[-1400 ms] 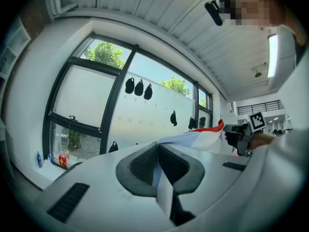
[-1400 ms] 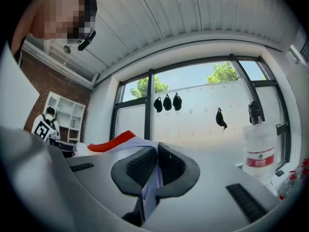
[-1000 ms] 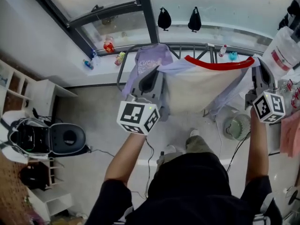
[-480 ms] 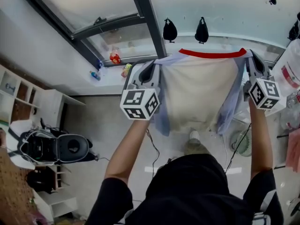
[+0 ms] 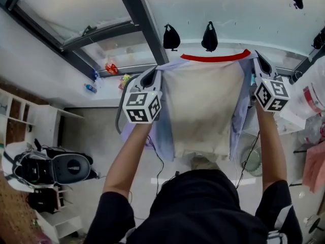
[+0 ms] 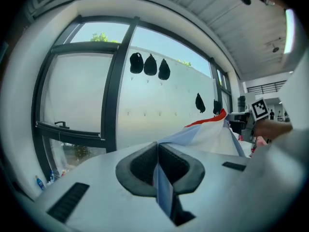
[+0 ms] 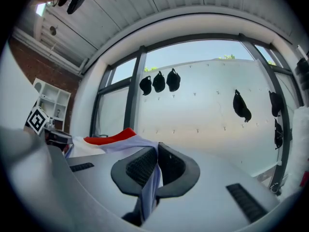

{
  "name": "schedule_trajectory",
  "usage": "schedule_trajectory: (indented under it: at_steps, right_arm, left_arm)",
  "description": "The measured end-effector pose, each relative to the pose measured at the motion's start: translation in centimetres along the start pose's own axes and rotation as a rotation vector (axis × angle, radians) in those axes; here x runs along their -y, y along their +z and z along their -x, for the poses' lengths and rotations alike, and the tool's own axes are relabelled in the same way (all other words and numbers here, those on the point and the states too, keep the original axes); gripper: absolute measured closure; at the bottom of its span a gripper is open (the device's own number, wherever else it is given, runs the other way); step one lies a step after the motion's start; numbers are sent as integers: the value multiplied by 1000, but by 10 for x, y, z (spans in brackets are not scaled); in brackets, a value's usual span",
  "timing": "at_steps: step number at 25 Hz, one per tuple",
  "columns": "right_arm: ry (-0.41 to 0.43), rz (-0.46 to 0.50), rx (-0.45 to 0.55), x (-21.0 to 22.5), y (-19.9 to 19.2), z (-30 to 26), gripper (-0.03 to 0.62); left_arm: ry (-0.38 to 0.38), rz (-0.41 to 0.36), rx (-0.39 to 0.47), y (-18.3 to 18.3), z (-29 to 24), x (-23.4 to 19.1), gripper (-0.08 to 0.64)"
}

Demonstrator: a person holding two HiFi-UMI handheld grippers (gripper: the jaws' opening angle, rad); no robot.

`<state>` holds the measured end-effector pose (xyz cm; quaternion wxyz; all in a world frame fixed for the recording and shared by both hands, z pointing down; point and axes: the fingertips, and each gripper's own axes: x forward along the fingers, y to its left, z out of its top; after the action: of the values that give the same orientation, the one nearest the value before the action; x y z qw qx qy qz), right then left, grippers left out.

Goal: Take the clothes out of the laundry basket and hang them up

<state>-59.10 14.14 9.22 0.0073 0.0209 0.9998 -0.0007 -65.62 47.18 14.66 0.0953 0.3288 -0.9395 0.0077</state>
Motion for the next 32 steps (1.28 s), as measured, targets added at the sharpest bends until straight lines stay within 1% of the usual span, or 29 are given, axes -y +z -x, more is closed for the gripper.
schedule_trajectory:
  at_steps: [4,7,15,17,20,22,26,29,32]
  right_arm:
    - [37,4,-81,15,-45,-36,590]
    - [61,-11,-137,20,-86,-59,591]
    - [121,-8,-291,26,-192,-103,591]
    - [126,-7,-326,28,-214,-111,591]
    - [132,6,-376,31,-243,-122,589]
    - [139,22,-410,32,-263,-129,589]
    - [141,51,-474,37,-299,-141,589]
    - [130,60,-520,39,-324,-144,590]
    - [130,69,-559,40,-346,-147,590]
  left_arm:
    - [50,-16,-73,-31,-45,-15,551]
    - [77,-37,-149,-60,-75,-28,550]
    - [127,-21,-317,-145,-140,-49,551]
    - [122,-37,-366,-166,-152,-52,550]
    - [93,-136,-445,-194,-168,-49,549]
    - [88,-169,-484,-213,-177,-49,550]
    - [100,-162,-542,-244,-197,-54,549]
    - [108,-141,-585,-265,-206,-59,549]
    - [114,-167,-622,-285,-214,-64,549]
